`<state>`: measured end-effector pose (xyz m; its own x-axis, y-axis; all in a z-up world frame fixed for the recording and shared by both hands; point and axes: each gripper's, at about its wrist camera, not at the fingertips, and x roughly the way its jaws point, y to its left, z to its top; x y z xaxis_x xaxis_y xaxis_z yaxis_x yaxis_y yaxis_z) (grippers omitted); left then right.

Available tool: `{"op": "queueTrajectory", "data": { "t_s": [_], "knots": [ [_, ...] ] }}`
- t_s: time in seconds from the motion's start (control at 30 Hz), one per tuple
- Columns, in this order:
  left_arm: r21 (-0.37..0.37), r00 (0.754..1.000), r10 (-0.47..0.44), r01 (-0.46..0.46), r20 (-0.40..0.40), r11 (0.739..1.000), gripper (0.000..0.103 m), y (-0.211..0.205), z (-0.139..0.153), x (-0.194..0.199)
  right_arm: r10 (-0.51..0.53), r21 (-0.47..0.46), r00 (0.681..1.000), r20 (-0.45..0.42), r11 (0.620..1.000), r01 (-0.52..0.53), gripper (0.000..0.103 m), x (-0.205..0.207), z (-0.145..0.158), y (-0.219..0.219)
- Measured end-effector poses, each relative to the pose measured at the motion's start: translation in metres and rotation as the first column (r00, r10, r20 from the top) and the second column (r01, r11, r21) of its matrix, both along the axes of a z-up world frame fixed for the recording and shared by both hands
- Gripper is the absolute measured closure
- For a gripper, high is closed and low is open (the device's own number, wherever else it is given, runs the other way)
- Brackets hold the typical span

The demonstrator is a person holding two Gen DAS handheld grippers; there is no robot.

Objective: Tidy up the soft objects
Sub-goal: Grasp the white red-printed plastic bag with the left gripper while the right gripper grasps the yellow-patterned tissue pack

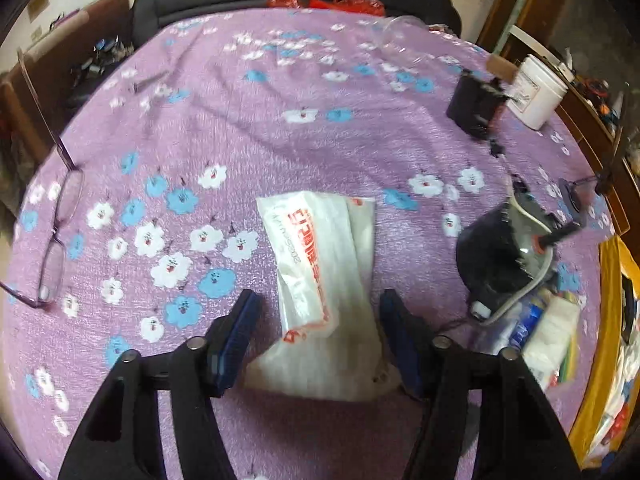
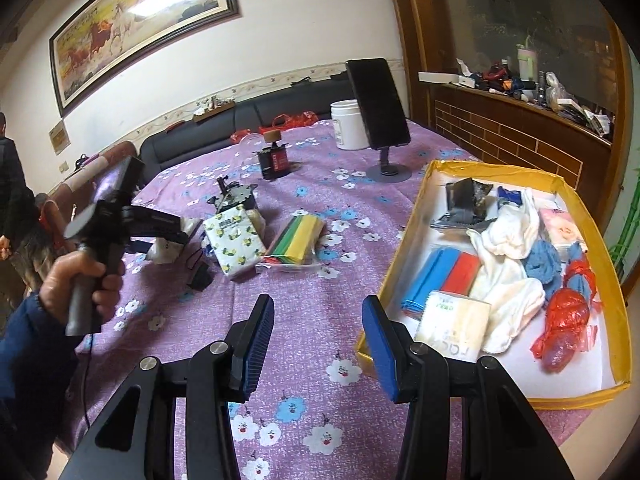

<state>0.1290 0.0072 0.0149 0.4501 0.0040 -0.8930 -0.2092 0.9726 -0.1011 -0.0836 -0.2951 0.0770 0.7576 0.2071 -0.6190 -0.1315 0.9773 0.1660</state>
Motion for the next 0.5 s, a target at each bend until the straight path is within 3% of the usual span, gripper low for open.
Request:
{"op": "queueTrajectory", "data": {
  "t_s": [0.03,0.13,0.23,0.33,0.5],
  "knots": [
    [0.011,1.0,-0.009,0.009,0.02,1.0,0.059,-0.001,0.0,-0.001,0.015,0.001,1.0,-0.001,1.0,-0.015,0.053,0.002,0.0,0.002],
    [-0.004,1.0,0.0,0.001,0.03,1.0,0.063,0.003,0.004,-0.013,0.07,0.01,0.997,-0.015,0.998,-0.07,0.053,0.011,0.002,0.012],
    [-0.006,0.995,-0.019,0.02,0.093,1.0,0.063,-0.001,0.022,-0.035,0.142,0.005,0.99,-0.016,0.99,-0.142,0.052,0.025,0.007,0.03],
    [0.013,0.978,-0.051,0.05,0.202,0.999,0.063,-0.008,0.045,-0.056,0.236,-0.019,0.971,-0.021,0.971,-0.237,0.043,0.047,0.008,0.057],
    [0.11,0.942,-0.134,0.104,0.307,0.988,0.062,-0.024,0.056,-0.069,0.336,-0.129,0.94,-0.061,0.931,-0.342,0.039,0.085,-0.009,0.102]
  ]
}}
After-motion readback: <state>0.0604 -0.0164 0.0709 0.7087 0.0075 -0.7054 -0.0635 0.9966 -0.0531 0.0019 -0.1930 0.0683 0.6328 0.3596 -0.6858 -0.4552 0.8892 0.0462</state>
